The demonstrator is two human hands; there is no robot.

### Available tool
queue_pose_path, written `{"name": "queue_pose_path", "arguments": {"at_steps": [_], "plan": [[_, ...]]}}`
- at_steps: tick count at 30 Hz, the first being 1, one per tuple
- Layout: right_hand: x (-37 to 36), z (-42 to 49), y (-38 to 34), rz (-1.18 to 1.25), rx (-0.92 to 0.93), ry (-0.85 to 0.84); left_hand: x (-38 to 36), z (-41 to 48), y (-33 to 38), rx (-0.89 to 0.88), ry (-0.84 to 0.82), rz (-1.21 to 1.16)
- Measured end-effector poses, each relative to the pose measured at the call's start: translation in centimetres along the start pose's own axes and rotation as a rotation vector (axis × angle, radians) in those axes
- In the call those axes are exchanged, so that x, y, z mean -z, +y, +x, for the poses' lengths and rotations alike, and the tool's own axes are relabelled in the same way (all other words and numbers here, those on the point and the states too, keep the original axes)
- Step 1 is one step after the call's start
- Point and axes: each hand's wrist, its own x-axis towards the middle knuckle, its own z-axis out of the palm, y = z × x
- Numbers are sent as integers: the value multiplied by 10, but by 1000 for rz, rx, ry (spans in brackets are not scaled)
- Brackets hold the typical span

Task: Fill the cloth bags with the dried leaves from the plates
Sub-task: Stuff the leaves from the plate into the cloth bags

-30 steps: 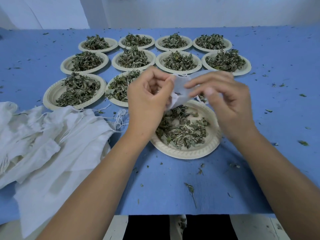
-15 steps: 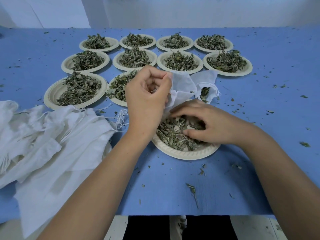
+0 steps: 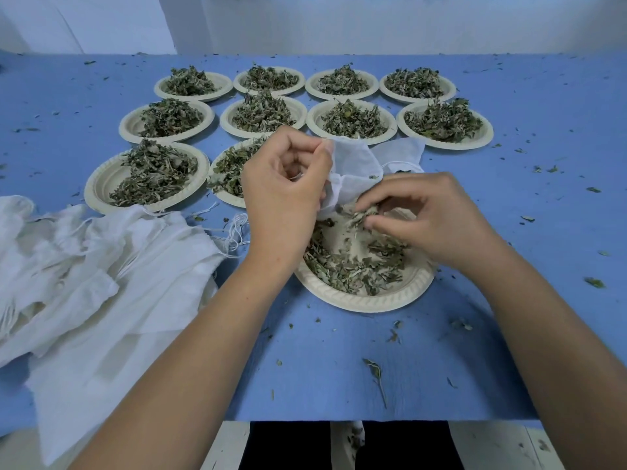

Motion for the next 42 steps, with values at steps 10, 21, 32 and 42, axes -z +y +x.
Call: {"name": "queue_pose_path", "arguments": {"at_steps": [10,21,32,42], "plan": [[3,2,-3,531,80,363,-3,-3,-2,1,-123,56],[-7,2,3,12,147,305,-7,-8,1,-18,-156,98],[-8,-2,3,-171,256,359,-6,-7,1,-24,-178,56],[-13,-3,-1,-243,252,43,-6,-7,2,-85,-208,90]]}}
